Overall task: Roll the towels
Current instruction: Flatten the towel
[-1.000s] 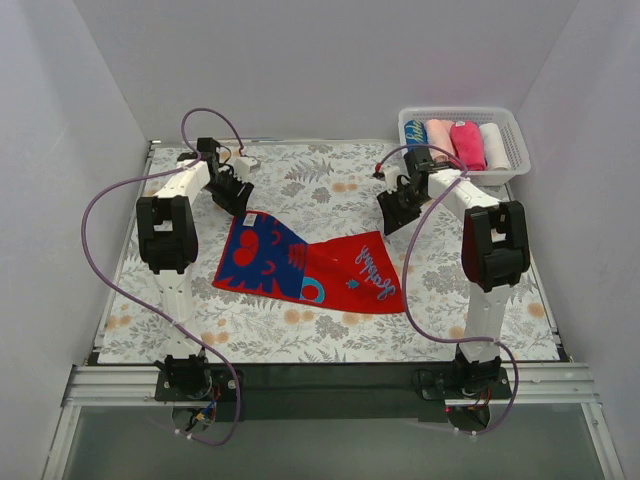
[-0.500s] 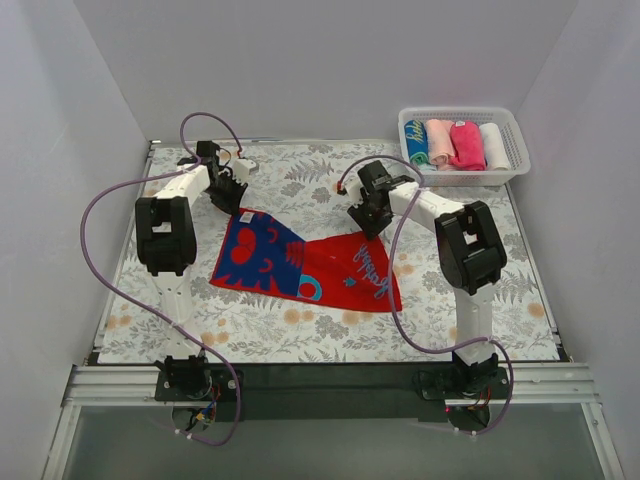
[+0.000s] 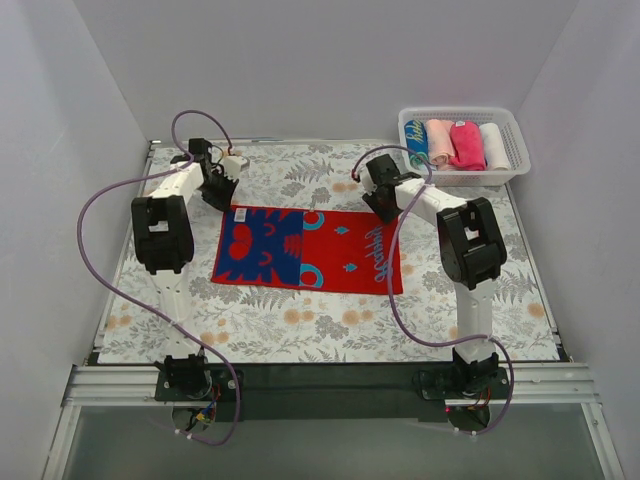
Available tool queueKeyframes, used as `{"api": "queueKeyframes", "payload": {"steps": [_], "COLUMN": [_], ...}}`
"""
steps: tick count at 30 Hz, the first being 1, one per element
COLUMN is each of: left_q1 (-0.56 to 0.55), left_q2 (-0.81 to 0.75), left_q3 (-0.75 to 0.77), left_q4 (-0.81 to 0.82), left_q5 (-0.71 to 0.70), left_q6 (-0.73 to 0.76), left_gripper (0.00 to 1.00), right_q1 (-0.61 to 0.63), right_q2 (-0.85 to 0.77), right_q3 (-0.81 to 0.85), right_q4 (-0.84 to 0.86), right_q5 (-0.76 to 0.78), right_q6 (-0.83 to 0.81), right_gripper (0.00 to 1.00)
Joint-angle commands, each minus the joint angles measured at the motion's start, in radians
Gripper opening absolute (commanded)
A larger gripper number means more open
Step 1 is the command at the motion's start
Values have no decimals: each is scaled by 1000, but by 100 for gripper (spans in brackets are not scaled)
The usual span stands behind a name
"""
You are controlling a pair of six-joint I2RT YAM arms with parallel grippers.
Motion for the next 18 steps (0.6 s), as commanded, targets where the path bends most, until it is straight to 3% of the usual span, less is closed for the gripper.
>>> {"api": "queueKeyframes", "payload": {"steps": [1, 4, 8, 9, 15, 18], "left_q1": [12, 18, 29, 29, 30, 29], "left_q2": [14, -15, -112, -139, -366, -458], "left_q3": [47, 52, 53, 32, -131, -278], "left_q4": [-27, -26, -64, -65, -133, -163], "left_q5": [-55, -26, 95, 134, 228, 249], "left_q6": [-14, -23, -17, -13, 110, 174], "left_gripper": [3, 16, 45, 62, 64, 52], "right_q1": [-10, -18, -21, -21, -16, -12], "right_q2": [14, -15, -125, -157, -389, -438], "right_q3": [53, 88, 128, 105, -189, -286], "right_q4": [-3, -21, -107, -123, -198, -248], "right_q5": [45, 35, -108, -149, -505, -599], "right_q6": [4, 7, -1, -8, -47, -35], "right_gripper": [38, 41, 47, 49, 49, 44]}}
